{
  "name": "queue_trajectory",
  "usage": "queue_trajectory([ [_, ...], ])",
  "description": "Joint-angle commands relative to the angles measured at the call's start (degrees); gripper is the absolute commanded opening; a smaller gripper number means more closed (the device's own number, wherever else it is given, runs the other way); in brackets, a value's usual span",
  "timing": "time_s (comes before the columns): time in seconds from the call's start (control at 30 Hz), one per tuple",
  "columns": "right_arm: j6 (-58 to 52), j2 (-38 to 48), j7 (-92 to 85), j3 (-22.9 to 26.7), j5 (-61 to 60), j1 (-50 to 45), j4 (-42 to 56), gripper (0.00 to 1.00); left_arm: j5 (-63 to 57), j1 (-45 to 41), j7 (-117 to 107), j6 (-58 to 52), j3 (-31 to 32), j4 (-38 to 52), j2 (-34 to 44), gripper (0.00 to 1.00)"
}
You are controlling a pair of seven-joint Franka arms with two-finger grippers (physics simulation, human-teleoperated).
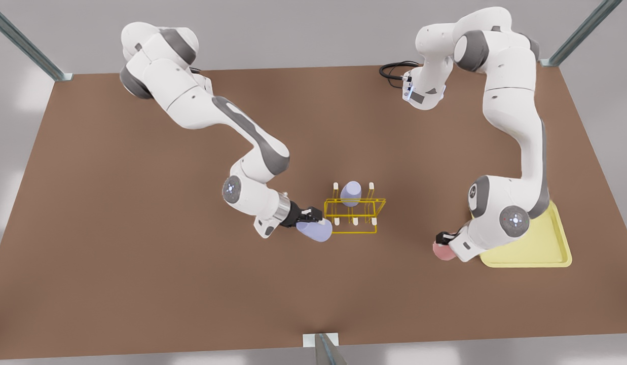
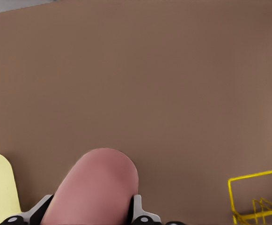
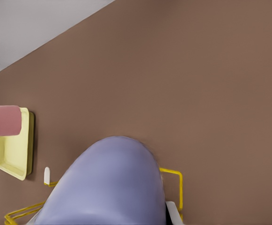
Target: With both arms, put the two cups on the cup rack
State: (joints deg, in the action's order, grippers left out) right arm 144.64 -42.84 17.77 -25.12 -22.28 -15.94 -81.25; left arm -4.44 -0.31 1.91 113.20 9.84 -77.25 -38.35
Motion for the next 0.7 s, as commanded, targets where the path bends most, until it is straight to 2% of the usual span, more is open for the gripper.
queue_trajectory([
  [0.0, 0.3, -0.7, 2.6, 0.0, -0.4, -0.6, 1.0, 0.86, -0.2, -2.1, -35.7, -5.9, 0.8, 1.0, 0.0, 0.83],
  [0.1, 0.3, -1.9, 2.6, 0.0, -0.4, -1.7, 2.0, 0.86, 0.0, -7.2, -46.1, -12.0, 0.8, 6.8, -0.5, 0.83],
  [0.37, 0.3, -3.9, 2.5, 0.0, 0.0, -4.5, 2.3, 0.86, 0.7, -8.0, -54.5, -12.6, 6.1, 10.7, -0.8, 0.84],
  [0.4, 0.3, -4.3, 2.5, 0.0, 0.0, -4.6, 2.7, 0.97, 0.8, -8.0, -54.5, -12.9, 6.9, 10.7, -0.8, 0.84],
  [0.43, 0.1, -4.4, 2.5, 0.0, 0.0, -4.6, 3.0, 1.00, 0.8, -8.0, -55.7, -13.4, 8.4, 10.6, -0.8, 0.84],
  [0.57, -0.7, -4.4, 2.4, 0.0, -0.3, -4.5, 6.6, 1.00, 0.2, -10.8, -56.1, -14.8, 9.0, 10.2, -1.1, 0.84],
  [0.63, -7.9, -2.7, 1.7, 0.9, 0.0, -3.1, 11.3, 1.00, 0.2, -11.4, -56.8, -16.9, 9.0, 10.1, -1.1, 0.84],
  [0.67, -15.1, -0.4, 1.8, 5.2, 1.6, -2.9, 13.3, 1.00, 0.2, -11.4, -56.8, -17.1, 9.0, 9.5, -1.1, 0.84],
])
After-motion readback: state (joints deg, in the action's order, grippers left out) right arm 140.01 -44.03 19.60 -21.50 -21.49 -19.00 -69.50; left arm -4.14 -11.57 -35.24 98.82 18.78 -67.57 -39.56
